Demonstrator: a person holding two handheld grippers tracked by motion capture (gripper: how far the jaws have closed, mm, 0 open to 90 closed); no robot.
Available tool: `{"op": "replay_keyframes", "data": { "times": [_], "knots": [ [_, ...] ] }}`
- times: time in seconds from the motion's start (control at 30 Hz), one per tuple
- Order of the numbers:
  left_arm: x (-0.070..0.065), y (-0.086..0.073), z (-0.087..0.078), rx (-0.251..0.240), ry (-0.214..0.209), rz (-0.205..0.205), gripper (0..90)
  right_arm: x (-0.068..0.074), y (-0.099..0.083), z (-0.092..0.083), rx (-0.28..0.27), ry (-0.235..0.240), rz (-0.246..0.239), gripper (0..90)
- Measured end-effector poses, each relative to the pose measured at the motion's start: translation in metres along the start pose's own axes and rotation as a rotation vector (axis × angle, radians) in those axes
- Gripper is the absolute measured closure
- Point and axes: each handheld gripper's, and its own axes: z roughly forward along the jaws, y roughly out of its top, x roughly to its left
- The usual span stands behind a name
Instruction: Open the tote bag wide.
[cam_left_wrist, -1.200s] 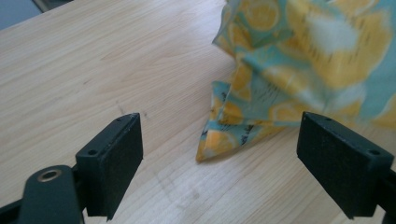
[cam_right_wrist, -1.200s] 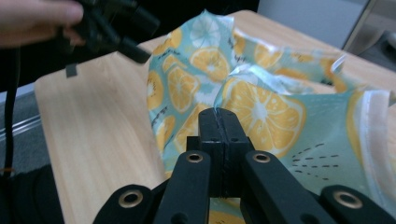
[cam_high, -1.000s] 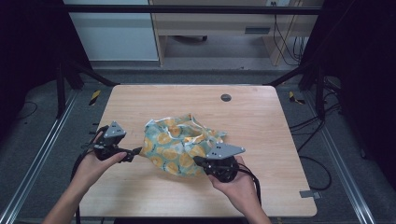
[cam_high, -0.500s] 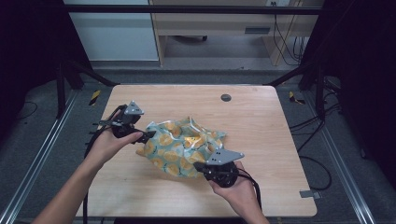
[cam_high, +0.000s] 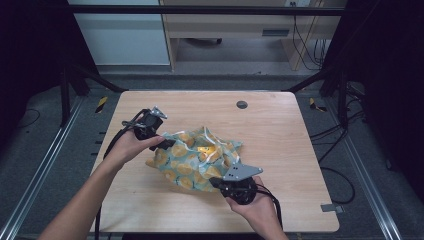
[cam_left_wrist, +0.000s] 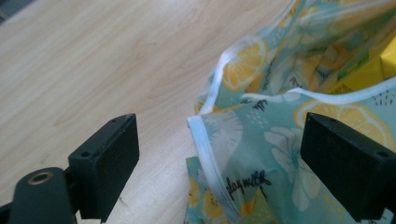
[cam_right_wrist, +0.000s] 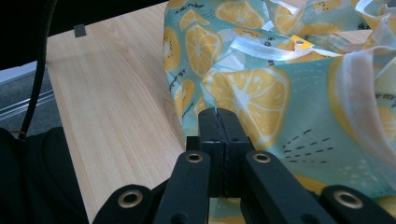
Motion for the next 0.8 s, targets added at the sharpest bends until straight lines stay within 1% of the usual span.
{"op": "replay_keyframes", "data": {
  "times": [0.03,0.07,0.13,0.17,0.2,0.27,0.3,0.33,0.37,0.43,0.5,0.57,0.67,0.73,0.77,0.8],
  "knots": [
    [-0.001,0.0,0.002,0.024,-0.026,0.004,11.1,0.0,0.0,0.0,0.0,0.0,0.0,89.9],
    [-0.002,0.0,0.003,0.034,-0.042,0.009,11.4,0.0,0.0,0.0,0.002,0.001,-0.001,89.9],
    [-0.003,0.001,0.005,0.06,-0.056,0.018,16.4,0.0,0.0,0.001,0.005,0.0,-0.002,89.9],
    [-0.004,0.002,0.005,0.058,-0.053,0.019,21.7,-0.001,0.0,0.002,0.007,0.0,-0.001,89.9],
    [-0.004,0.003,0.004,0.053,-0.056,0.019,31.1,-0.001,0.0,0.002,0.009,0.0,0.0,89.9],
    [-0.005,0.004,0.003,0.04,-0.058,0.031,42.7,-0.002,0.0,0.003,0.009,-0.002,0.004,89.9],
    [-0.005,0.004,0.002,0.025,-0.053,0.036,48.8,-0.002,-0.001,0.003,0.01,-0.002,0.006,89.9],
    [-0.005,0.004,0.001,0.014,-0.051,0.032,55.9,-0.003,-0.001,0.004,0.01,-0.002,0.004,89.9],
    [-0.005,0.004,0.0,0.008,-0.059,0.021,60.0,-0.003,-0.001,0.004,0.01,-0.001,0.003,89.9],
    [-0.005,0.003,-0.003,-0.007,-0.084,0.022,71.5,-0.004,-0.001,0.004,0.012,-0.004,0.008,89.9],
    [-0.005,0.002,-0.006,-0.013,-0.086,0.025,80.7,-0.005,-0.002,0.003,0.011,-0.007,0.009,89.9],
    [-0.005,0.0,-0.007,-0.005,-0.093,0.028,86.7,-0.006,-0.002,0.002,0.009,-0.009,0.009,89.9],
    [-0.006,-0.002,-0.01,-0.002,-0.088,0.039,88.8,-0.005,-0.002,0.002,0.009,-0.01,0.008,89.8],
    [-0.009,-0.003,-0.015,-0.009,-0.087,0.048,89.3,-0.005,-0.001,0.001,0.005,-0.013,0.006,89.8],
    [-0.01,-0.004,-0.018,-0.013,-0.087,0.051,89.5,-0.005,-0.001,0.0,0.002,-0.014,0.006,89.8],
    [-0.011,-0.005,-0.023,-0.03,-0.085,0.049,89.6,-0.004,0.0,-0.001,-0.001,-0.016,0.006,89.8]
  ]
}}
